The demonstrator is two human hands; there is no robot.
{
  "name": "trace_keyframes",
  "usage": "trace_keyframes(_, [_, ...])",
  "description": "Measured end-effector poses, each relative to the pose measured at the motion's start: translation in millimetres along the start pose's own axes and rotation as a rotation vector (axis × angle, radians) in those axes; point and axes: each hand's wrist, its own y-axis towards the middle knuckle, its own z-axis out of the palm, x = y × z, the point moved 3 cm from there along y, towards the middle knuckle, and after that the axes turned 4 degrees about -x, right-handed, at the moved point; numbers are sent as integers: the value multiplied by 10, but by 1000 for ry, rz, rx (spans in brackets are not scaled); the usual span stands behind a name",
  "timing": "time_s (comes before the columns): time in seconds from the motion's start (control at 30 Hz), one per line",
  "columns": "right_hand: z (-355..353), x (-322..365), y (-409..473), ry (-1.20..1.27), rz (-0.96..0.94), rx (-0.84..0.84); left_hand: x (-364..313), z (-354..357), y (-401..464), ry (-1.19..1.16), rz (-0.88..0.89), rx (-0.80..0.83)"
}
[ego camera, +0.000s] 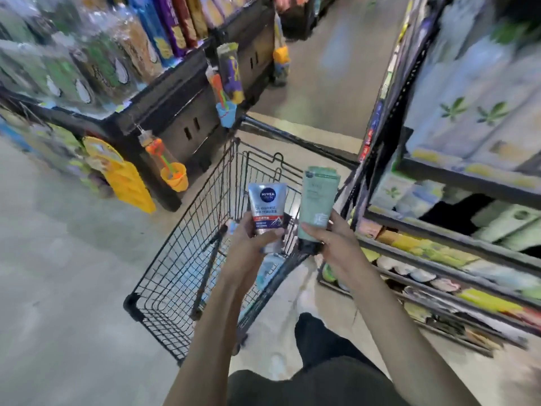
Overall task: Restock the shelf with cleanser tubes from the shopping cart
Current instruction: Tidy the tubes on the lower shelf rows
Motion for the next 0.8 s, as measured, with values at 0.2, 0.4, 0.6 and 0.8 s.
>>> trace_keyframes(0.2, [-689,130,-528,62,-75,-172,226,706,-270,15,-29,151])
trace_keyframes(0.4, [-1426,182,-947,87,-152,-302,524,1345,-482,65,-45,261])
trace_keyframes(0.6, [-2205,186,-1240,68,-170,-398,969,1976,-641,74,-51,296])
trace_keyframes(0.8, [-2808,273,-1426,7,-153,-442,1331,2500,-936,61,-81,299])
